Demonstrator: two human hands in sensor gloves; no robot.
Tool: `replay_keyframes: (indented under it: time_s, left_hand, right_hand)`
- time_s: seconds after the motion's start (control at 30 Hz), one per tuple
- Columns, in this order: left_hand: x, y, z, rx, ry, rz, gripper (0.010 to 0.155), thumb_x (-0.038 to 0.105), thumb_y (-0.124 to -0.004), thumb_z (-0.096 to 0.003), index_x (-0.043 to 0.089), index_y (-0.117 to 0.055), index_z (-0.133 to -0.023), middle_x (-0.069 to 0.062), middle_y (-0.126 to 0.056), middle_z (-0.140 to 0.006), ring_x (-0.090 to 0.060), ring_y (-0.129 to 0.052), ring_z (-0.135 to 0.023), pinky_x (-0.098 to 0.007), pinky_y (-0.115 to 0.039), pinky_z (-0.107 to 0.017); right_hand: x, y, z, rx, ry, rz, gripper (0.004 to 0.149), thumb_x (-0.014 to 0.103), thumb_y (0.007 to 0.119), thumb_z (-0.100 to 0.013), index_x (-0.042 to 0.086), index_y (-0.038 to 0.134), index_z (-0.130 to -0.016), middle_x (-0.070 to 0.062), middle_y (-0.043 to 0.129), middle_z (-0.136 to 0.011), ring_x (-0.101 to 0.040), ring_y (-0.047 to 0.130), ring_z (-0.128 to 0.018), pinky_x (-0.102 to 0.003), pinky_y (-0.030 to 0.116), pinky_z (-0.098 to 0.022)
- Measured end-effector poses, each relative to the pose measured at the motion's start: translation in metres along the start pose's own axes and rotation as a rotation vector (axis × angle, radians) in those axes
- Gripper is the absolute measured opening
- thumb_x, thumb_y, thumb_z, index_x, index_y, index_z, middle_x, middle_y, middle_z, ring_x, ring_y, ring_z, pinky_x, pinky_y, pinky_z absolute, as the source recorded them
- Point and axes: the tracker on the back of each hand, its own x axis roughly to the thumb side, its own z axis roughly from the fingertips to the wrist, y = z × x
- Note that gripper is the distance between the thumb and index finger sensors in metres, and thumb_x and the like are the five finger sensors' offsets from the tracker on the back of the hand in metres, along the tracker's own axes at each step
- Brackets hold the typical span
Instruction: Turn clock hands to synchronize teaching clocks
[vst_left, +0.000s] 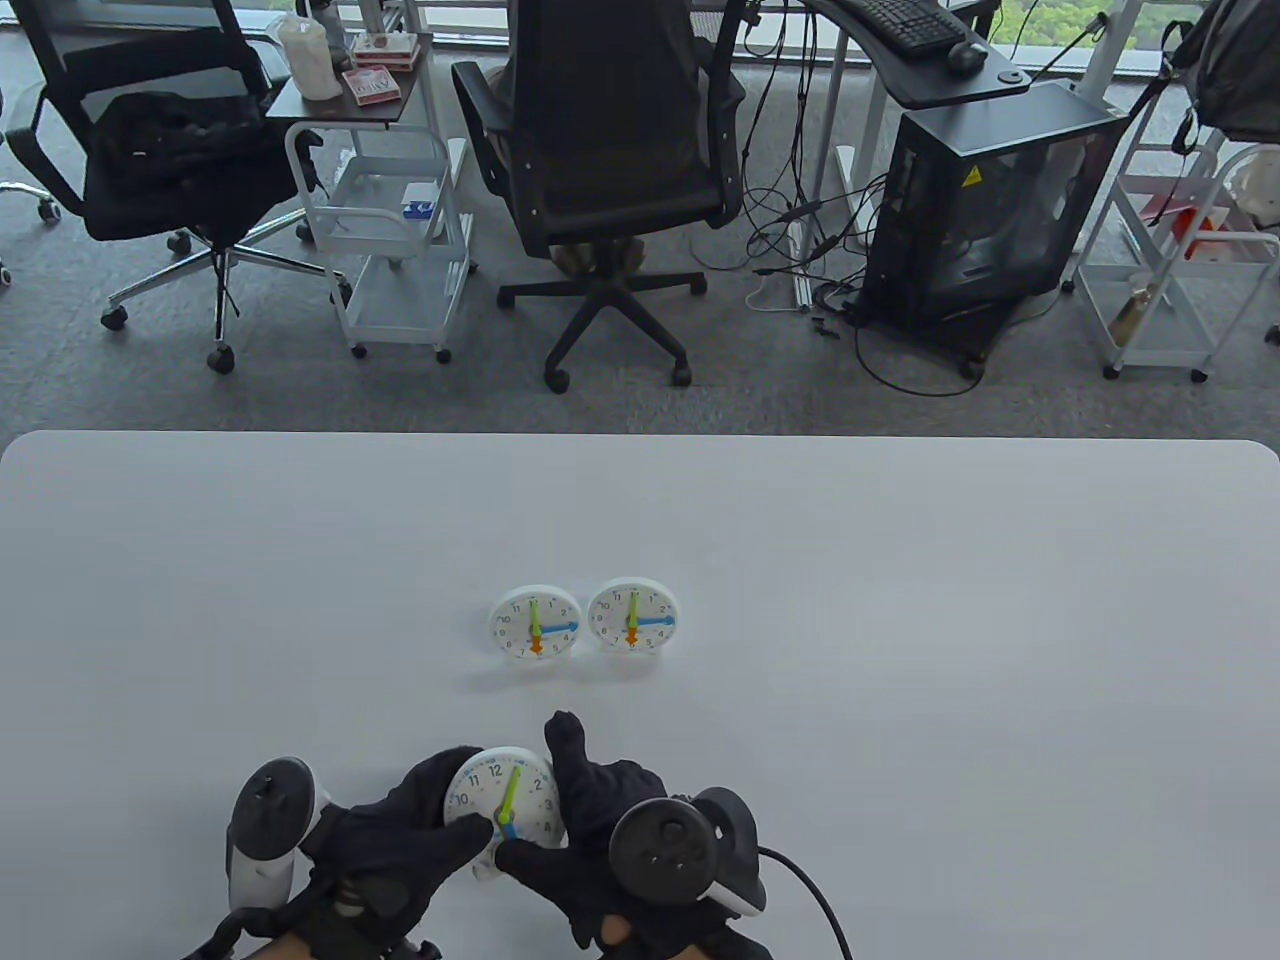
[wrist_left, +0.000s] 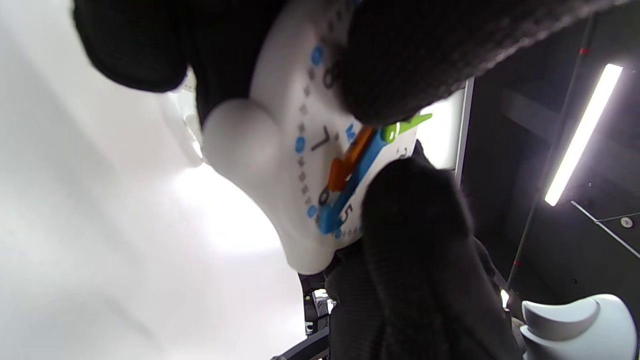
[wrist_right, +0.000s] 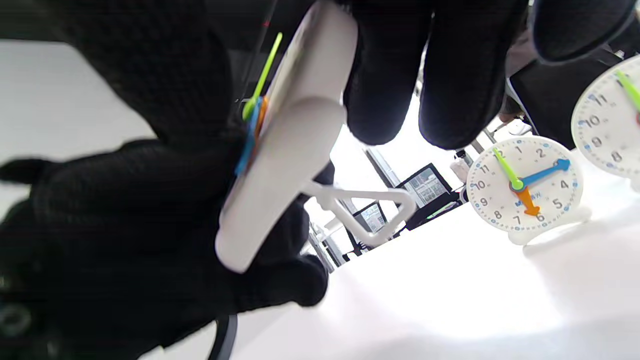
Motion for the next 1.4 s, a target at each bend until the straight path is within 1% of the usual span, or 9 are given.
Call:
replay_keyframes:
  time_s: [0.07,0.2,0.3,0.5,1.03,1.4]
  left_hand:
    - [0.000,0.001,0.001,0.005,-0.004,0.002,0.064,0.036,-0.090,-0.0471,0.016,-0.061,-0.100,-0.007,-0.093,-0.088,-0.026,-0.109,-0.054,-0.059,-0.080,-0.052]
    - [0.000,0.000,0.001,0.001,-0.005,0.004,0.063,0.036,-0.090,-0.0472,0.016,-0.061,-0.100,-0.007,-0.093,-0.089,-0.026,-0.109,-0.054,-0.059,-0.080,-0.052]
    - [0.000,0.000,0.001,-0.006,-0.002,0.011,0.063,0.036,-0.090,-0.0473,0.016,-0.062,-0.100,-0.007,-0.093,-0.088,-0.026,-0.109,-0.052,-0.059,-0.080,-0.052]
    - [0.000,0.000,0.001,-0.002,-0.006,0.016,0.063,0.036,-0.090,-0.0472,0.016,-0.062,-0.100,-0.007,-0.093,-0.089,-0.024,-0.109,-0.049,-0.059,-0.079,-0.053]
    - [0.000,0.000,0.001,-0.003,-0.004,0.029,0.061,0.034,-0.089,-0.0478,0.017,-0.062,-0.100,-0.007,-0.092,-0.090,-0.027,-0.107,-0.051,-0.060,-0.077,-0.055]
    - [-0.001,0.000,0.000,0.001,-0.002,0.024,0.060,0.034,-0.087,-0.0484,0.018,-0.061,-0.100,-0.008,-0.090,-0.092,-0.028,-0.106,-0.054,-0.061,-0.075,-0.056]
  right_hand:
    - [0.004,0.001,0.000,-0.002,-0.012,0.036,0.110,0.058,0.088,-0.043,-0.015,0.031,-0.103,-0.015,0.079,-0.084,-0.045,0.088,-0.071,-0.072,0.062,-0.054]
    - [0.007,0.001,0.000,0.036,-0.046,0.110,0.114,0.060,0.090,-0.041,-0.014,0.030,-0.103,-0.015,0.077,-0.086,-0.045,0.087,-0.073,-0.072,0.061,-0.055]
    - [0.006,0.001,0.000,0.061,-0.045,0.110,0.116,0.062,0.090,-0.041,-0.014,0.030,-0.104,-0.015,0.076,-0.087,-0.046,0.087,-0.074,-0.073,0.060,-0.055]
    - [0.006,0.002,-0.001,0.086,-0.027,0.131,0.115,0.060,0.090,-0.041,-0.015,0.029,-0.103,-0.016,0.076,-0.088,-0.046,0.087,-0.073,-0.073,0.060,-0.055]
    - [0.003,0.001,-0.002,0.100,-0.022,0.100,0.105,0.052,0.090,-0.044,-0.014,0.034,-0.104,-0.016,0.079,-0.087,-0.045,0.089,-0.072,-0.073,0.060,-0.055]
    - [-0.003,-0.002,-0.002,0.099,0.002,0.053,0.091,0.042,0.087,-0.047,-0.014,0.041,-0.102,-0.016,0.084,-0.083,-0.043,0.093,-0.067,-0.072,0.063,-0.053]
